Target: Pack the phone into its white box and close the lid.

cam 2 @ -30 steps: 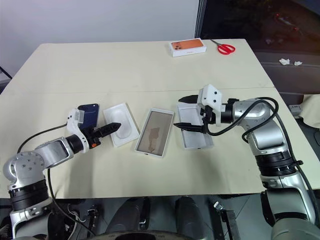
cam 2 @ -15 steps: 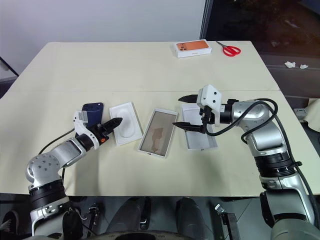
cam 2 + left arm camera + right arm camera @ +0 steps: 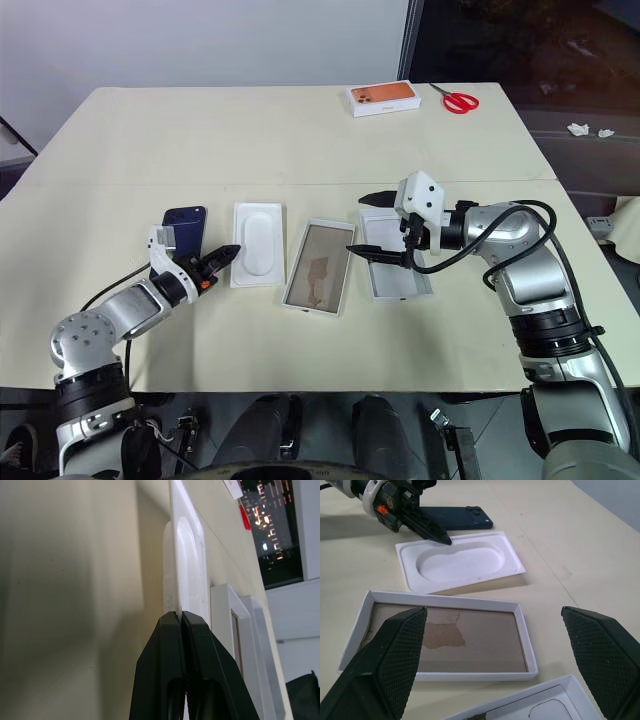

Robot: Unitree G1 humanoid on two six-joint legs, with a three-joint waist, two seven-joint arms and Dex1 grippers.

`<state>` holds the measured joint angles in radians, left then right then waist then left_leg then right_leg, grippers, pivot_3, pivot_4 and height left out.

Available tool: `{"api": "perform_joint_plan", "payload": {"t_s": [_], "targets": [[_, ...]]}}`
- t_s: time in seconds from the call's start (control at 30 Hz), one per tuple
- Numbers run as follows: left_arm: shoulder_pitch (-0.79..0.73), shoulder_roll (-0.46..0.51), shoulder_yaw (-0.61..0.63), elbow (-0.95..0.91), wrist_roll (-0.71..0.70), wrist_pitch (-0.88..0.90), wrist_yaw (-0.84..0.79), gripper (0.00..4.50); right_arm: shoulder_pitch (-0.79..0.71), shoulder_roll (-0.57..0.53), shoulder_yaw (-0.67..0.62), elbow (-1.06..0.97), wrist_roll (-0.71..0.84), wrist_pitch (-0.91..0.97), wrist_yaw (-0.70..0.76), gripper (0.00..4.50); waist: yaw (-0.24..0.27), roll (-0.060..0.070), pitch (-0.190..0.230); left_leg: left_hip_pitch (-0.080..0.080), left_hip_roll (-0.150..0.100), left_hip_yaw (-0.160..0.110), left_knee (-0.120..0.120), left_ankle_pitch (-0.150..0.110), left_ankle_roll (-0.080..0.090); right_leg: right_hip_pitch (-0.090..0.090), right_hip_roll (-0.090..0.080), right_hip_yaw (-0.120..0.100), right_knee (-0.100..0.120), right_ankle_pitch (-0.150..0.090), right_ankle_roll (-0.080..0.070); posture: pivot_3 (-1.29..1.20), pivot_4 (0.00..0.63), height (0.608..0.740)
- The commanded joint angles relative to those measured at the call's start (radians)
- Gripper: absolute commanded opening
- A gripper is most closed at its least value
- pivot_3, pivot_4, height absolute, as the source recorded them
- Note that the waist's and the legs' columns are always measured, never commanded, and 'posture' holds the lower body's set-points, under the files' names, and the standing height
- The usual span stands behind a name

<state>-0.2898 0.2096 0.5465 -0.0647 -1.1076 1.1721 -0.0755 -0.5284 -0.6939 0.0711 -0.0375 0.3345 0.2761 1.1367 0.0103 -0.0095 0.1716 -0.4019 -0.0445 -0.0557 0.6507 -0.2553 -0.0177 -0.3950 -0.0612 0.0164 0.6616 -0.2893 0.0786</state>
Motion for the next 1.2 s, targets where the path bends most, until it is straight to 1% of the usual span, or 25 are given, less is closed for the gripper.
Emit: {"api": "perform_joint_plan", "payload": {"t_s": [0.03, 0.1, 0.2, 0.23, 0.3, 0.4, 0.5, 0.6, 0.67, 0.73, 0.83, 0.93, 0.97, 1.1, 1.2], "targets": [[-0.005, 0.005, 0.052, 0.044, -0.078, 0.012, 0.042, 0.04, 0.020, -0.005, -0.002, -0.066, 0.027, 0.025, 0.012, 4.50, 0.000, 0.000, 0.000, 0.000, 0.000, 0.000, 0.000, 0.000, 0.000, 0.000, 0.000, 0.000, 0.000, 0.000, 0.000, 0.00, 0.150, 0.740], [-0.018, 0.033, 0.089, 0.059, -0.168, 0.035, 0.063, 0.04, 0.057, -0.005, 0.026, -0.116, 0.043, 0.063, 0.031, 4.50, 0.000, -0.001, 0.000, 0.000, 0.000, 0.000, 0.000, 0.000, 0.000, 0.000, 0.000, 0.000, 0.000, 0.000, 0.000, 0.00, 0.150, 0.740], [-0.028, 0.081, 0.113, 0.075, -0.272, 0.060, 0.090, 0.04, 0.085, -0.001, 0.067, -0.176, 0.063, 0.147, 0.037, 4.50, -0.008, -0.001, 0.001, -0.002, 0.001, -0.001, 0.000, 0.000, 0.000, -0.003, 0.001, 0.000, 0.000, 0.000, 0.000, 0.00, 0.150, 0.740], [-0.032, 0.105, 0.117, 0.078, -0.300, 0.066, 0.093, 0.04, 0.092, 0.006, 0.098, -0.186, 0.037, 0.142, 0.028, 4.50, -0.009, -0.001, 0.001, -0.003, 0.001, -0.001, 0.000, 0.000, 0.000, -0.004, 0.001, 0.000, 0.000, 0.000, 0.000, 0.00, 0.150, 0.740], [-0.035, 0.150, 0.115, 0.083, -0.334, 0.077, 0.097, 0.04, 0.096, 0.040, 0.145, -0.210, 0.017, 0.165, -0.006, 4.50, -0.011, -0.002, 0.001, -0.004, 0.001, -0.001, 0.000, 0.000, -0.001, -0.005, 0.001, 0.000, 0.001, 0.000, 0.000, 0.00, 0.150, 0.740], [-0.034, 0.202, 0.099, 0.081, -0.355, 0.068, 0.093, 0.04, 0.081, 0.098, 0.242, -0.212, -0.068, 0.187, -0.081, 4.50, -0.015, -0.002, 0.001, -0.004, 0.001, -0.002, 0.000, 0.001, -0.001, -0.006, 0.001, 0.000, 0.001, 0.000, 0.000, 0.00, 0.150, 0.740], [-0.037, 0.232, 0.087, 0.074, -0.389, 0.060, 0.099, 0.04, 0.098, 0.114, 0.300, -0.221, -0.112, 0.175, -0.090, 4.50, -0.016, -0.003, 0.001, -0.005, 0.000, -0.002, 0.000, 0.003, -0.006, -0.007, 0.000, 0.000, 0.001, 0.000, 0.000, 0.00, 0.150, 0.740], [-0.042, 0.258, 0.081, 0.076, -0.408, 0.045, 0.101, 0.04, 0.106, 0.125, 0.345, -0.192, -0.152, 0.190, -0.114, 4.50, -0.018, -0.003, 0.000, -0.006, 0.000, -0.002, 0.000, 0.003, -0.006, -0.007, 0.000, 0.000, 0.001, 0.000, 0.000, 0.00, 0.150, 0.740], [-0.042, 0.269, 0.074, 0.077, -0.412, 0.036, 0.103, 0.00, 0.107, 0.127, 0.364, -0.169, -0.182, 0.171, -0.122, 3.99, -0.020, -0.003, 0.000, -0.006, 0.000, -0.002, -0.001, 0.003, -0.006, -0.008, 0.000, 0.000, 0.001, 0.000, 0.000, 0.00, 0.150, 0.740], [-0.040, 0.276, 0.067, 0.075, -0.414, 0.026, 0.101, 0.00, 0.102, 0.135, 0.366, -0.145, -0.194, 0.152, -0.124, 3.24, -0.021, -0.003, 0.000, -0.006, 0.000, -0.002, -0.001, 0.003, -0.006, -0.008, 0.000, 0.000, 0.001, 0.000, 0.000, 0.00, 0.150, 0.740], [-0.030, 0.285, 0.055, 0.072, -0.416, 0.016, 0.096, 0.00, 0.087, 0.149, 0.365, -0.123, -0.202, 0.125, -0.117, 1.77, -0.022, -0.004, 0.000, -0.006, 0.000, -0.002, -0.001, 0.003, -0.006, -0.008, 0.000, 0.000, 0.001, 0.000, 0.000, 0.00, 0.150, 0.740], [-0.028, 0.288, 0.048, 0.072, -0.418, 0.006, 0.095, 0.00, 0.074, 0.165, 0.361, -0.116, -0.199, 0.124, -0.111, 0.21, -0.023, -0.004, 0.000, -0.006, 0.000, -0.002, -0.002, 0.003, -0.006, -0.008, 0.000, 0.000, 0.001, 0.000, 0.000, 0.00, 0.150, 0.740], [-0.028, 0.289, 0.045, 0.072, -0.419, 0.002, 0.095, 0.00, 0.070, 0.169, 0.361, -0.109, -0.203, 0.117, -0.111, 0.07, -0.022, -0.004, 0.000, -0.006, 0.000, -0.002, -0.002, 0.003, -0.006, -0.008, 0.000, 0.000, 0.001, 0.000, 0.000, 0.00, 0.150, 0.740], [-0.029, 0.282, 0.037, 0.069, -0.425, -0.013, 0.097, 0.00, 0.044, 0.192, 0.373, -0.075, -0.221, 0.063, -0.102, 0.07, -0.022, -0.004, 0.000, -0.006, 0.000, -0.002, -0.002, 0.003, -0.005, -0.008, 0.000, 0.000, 0.001, 0.000, 0.000, 0.00, 0.150, 0.740], [-0.030, 0.274, 0.026, 0.064, -0.432, -0.026, 0.102, 0.00, 0.005, 0.213, 0.397, 0.003, -0.272, -0.007, -0.107, 0.07, -0.023, -0.004, 0.000, -0.006, 0.000, -0.002, -0.002, 0.003, -0.005, -0.008, 0.000, 0.000, 0.001, 0.000, 0.000, 0.00, 0.150, 0.740]]}}
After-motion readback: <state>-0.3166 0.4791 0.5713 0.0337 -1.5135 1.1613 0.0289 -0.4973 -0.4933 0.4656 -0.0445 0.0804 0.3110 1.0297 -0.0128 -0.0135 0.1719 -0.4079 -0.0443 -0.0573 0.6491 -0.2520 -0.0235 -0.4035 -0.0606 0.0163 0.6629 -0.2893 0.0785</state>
